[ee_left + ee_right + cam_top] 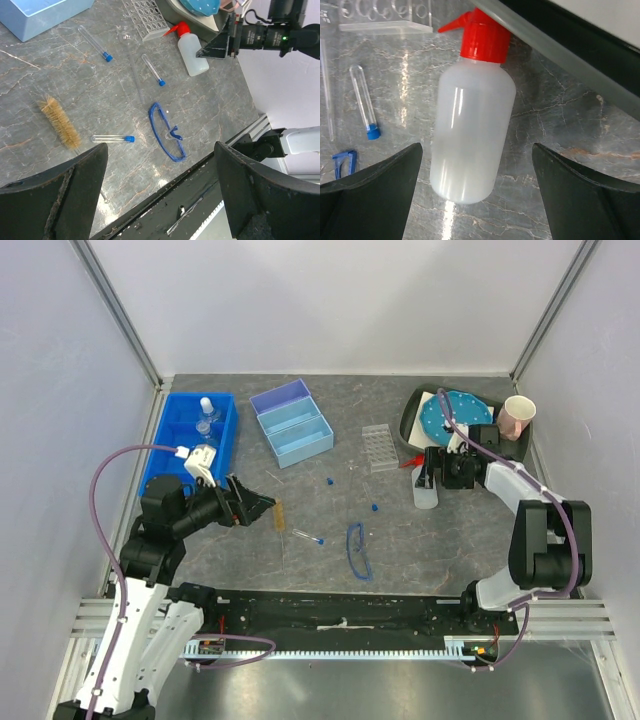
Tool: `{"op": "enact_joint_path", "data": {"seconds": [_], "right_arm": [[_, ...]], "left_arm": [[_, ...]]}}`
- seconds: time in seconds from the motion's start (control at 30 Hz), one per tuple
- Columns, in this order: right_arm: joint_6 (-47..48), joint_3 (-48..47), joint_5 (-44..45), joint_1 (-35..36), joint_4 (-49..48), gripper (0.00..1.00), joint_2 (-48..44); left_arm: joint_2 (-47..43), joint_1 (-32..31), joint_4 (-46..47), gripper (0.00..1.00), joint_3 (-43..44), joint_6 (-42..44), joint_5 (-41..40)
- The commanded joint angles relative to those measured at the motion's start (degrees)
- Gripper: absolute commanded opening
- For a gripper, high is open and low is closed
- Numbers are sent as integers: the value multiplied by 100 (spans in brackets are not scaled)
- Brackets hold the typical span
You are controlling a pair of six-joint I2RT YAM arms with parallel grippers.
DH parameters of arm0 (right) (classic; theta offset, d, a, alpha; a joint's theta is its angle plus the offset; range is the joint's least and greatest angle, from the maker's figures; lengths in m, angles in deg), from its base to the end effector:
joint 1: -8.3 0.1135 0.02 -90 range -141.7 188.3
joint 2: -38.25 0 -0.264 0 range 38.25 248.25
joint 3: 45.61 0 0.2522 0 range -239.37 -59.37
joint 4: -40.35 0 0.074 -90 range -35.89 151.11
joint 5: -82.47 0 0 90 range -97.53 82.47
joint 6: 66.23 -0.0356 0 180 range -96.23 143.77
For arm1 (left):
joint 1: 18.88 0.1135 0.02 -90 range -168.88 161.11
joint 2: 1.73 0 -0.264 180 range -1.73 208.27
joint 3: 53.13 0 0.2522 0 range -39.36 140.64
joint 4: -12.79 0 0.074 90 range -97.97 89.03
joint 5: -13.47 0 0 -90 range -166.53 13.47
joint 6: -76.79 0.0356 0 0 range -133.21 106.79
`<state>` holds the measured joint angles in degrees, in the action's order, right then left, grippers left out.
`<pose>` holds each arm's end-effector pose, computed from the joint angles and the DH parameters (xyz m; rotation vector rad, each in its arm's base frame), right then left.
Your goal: Organize the chemistry lab equipment
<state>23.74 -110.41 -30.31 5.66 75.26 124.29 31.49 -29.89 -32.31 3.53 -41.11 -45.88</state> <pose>0.2967 0.0001 0.1968 -0.0951 2.5053 0.4867 0.1220 -0.0422 0.3198 0.0737 2.0165 -0.9611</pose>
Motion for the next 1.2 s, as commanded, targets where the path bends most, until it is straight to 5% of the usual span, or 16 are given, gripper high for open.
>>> {"op": "enact_joint_path", "data": {"seconds": [0.0,0.4,0.73,0.97,1.17], "right_arm": [[-313,-28,108,78,-243,98,395],[-498,-2,196,140,-208,87,633],[-630,33,-243,-9,-137,47,46],[-586,235,-1122,-18,-207,41,-922],[-840,446,-2377,-18,-575,41,-1449]], "left_arm": [[-78,2,487,93,-158,-365,274],[-131,2,1278,93,-633,-1146,608],[-8,-7,2210,92,-967,-1956,1249],[133,-200,2957,92,-1108,-2255,1277],[589,-981,4025,93,-1125,-2404,452]]}}
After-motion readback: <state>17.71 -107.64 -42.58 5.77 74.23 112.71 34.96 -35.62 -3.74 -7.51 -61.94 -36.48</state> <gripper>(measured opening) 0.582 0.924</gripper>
